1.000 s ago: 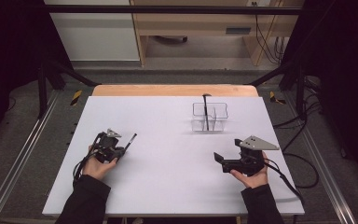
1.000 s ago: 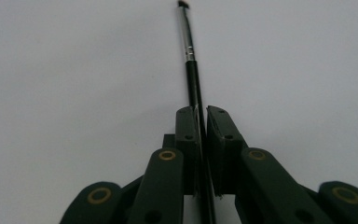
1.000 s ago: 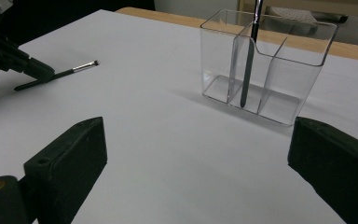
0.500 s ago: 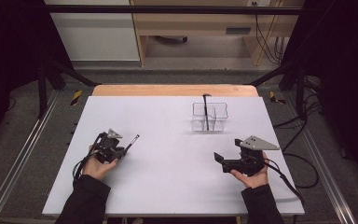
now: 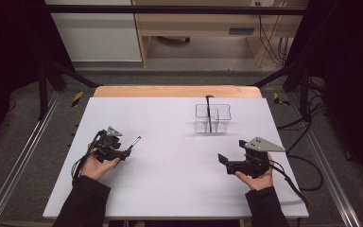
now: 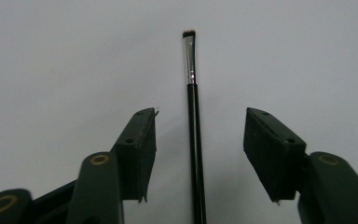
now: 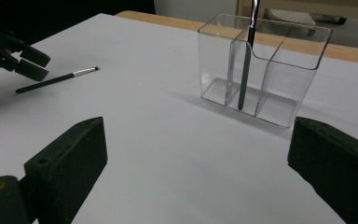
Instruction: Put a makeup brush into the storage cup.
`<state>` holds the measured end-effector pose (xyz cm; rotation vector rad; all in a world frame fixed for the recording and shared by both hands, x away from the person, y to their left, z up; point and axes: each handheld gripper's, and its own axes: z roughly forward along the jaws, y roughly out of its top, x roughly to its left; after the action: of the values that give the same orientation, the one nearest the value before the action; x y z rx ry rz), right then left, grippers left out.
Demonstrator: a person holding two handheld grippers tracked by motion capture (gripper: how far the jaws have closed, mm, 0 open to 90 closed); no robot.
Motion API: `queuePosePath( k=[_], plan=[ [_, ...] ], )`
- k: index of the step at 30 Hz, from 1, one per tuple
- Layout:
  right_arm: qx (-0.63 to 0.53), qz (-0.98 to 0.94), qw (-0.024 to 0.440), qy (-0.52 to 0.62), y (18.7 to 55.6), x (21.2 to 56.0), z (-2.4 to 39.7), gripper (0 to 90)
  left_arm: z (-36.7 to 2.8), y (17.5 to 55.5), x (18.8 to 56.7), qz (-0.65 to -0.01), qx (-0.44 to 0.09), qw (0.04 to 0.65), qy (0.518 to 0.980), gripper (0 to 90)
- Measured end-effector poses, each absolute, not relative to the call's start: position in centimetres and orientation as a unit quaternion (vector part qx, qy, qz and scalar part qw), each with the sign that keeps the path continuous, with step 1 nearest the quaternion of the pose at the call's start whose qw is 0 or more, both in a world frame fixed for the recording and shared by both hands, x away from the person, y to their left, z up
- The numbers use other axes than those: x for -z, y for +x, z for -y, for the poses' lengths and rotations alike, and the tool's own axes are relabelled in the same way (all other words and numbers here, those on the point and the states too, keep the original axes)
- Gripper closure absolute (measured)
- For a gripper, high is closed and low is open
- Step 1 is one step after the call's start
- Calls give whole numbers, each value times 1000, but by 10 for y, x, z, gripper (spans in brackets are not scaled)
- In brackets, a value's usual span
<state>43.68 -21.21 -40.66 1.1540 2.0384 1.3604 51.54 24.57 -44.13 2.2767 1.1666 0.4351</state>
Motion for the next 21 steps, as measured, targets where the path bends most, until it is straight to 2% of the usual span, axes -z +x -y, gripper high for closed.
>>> queuePosePath(
  k=[6,21],
  plan=[
    [-493,-733,215,417,437,405,213,52,-242,520,439,-431,-157,257,851,337],
    [-493,-733,214,417,437,405,213,51,-229,540,438,-421,-134,216,871,252]
  ],
)
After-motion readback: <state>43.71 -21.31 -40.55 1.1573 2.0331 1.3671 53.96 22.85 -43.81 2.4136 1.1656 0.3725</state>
